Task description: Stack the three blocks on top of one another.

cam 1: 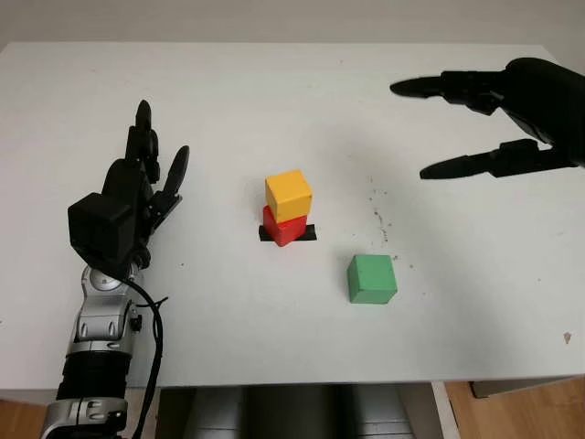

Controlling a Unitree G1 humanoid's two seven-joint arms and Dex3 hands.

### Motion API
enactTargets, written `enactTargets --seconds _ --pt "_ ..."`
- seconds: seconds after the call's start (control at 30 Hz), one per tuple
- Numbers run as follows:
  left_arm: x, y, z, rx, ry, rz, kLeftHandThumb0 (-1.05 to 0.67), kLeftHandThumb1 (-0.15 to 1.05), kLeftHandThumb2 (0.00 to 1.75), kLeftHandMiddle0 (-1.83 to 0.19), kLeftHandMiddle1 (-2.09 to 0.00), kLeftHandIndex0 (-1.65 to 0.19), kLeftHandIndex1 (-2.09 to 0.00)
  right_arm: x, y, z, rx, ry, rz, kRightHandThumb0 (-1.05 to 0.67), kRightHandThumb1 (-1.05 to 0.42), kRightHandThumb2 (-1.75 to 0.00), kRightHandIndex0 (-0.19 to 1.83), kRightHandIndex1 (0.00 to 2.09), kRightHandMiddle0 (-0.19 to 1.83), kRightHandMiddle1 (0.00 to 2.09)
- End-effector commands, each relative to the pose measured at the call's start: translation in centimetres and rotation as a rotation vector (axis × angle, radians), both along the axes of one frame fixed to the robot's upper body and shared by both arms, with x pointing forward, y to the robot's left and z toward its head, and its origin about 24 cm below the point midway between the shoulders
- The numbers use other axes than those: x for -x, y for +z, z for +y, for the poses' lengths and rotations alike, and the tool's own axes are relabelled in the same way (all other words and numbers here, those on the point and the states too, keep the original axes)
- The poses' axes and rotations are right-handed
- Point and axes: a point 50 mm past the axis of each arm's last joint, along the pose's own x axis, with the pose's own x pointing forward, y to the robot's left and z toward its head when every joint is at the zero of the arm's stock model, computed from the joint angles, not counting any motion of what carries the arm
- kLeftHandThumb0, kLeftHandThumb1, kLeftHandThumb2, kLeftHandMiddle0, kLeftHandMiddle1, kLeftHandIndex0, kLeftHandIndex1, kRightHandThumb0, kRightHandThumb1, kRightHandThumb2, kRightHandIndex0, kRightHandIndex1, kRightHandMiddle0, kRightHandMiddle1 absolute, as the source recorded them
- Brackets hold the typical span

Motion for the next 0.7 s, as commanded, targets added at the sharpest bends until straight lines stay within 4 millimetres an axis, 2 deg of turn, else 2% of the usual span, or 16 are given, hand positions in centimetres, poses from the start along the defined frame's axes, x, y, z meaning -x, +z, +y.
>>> enactTargets --seconds 0.0,0.1,0.33,0.67 --pt "-0.1 0.3 0.0 0.004 0.002 -0.02 -0.61 1.05 0.42 0.1 -0.06 0.11 -0.06 0.9 0.6 -0.1 0.046 0.006 -0.026 -0.72 -0.91 -0.06 0.18 0.05 0.45 0.06" --pt "-0.1 0.3 0.0 0.003 0.001 -0.022 -0.61 1.05 0.42 0.1 -0.06 0.1 -0.06 1.6 0.3 0.3 0.137 0.032 -0.062 -0.69 -0.9 -0.05 0.17 0.05 0.45 0.06" --pt "-0.1 0.3 0.1 0.0 -0.001 -0.016 -0.6 1.05 0.43 0.09 -0.06 0.1 -0.06 3.0 -1.1 2.3 0.364 0.092 -0.127 -0.75 -0.92 -0.06 0.12 0.03 0.41 0.04" --pt "0.0 0.3 -0.1 0.001 -0.002 -0.022 -0.6 1.05 0.41 0.08 -0.06 0.09 -0.06 4.1 -5.1 5.0 0.518 0.129 -0.172 -0.76 -0.93 -0.06 0.09 0.04 0.39 0.05"
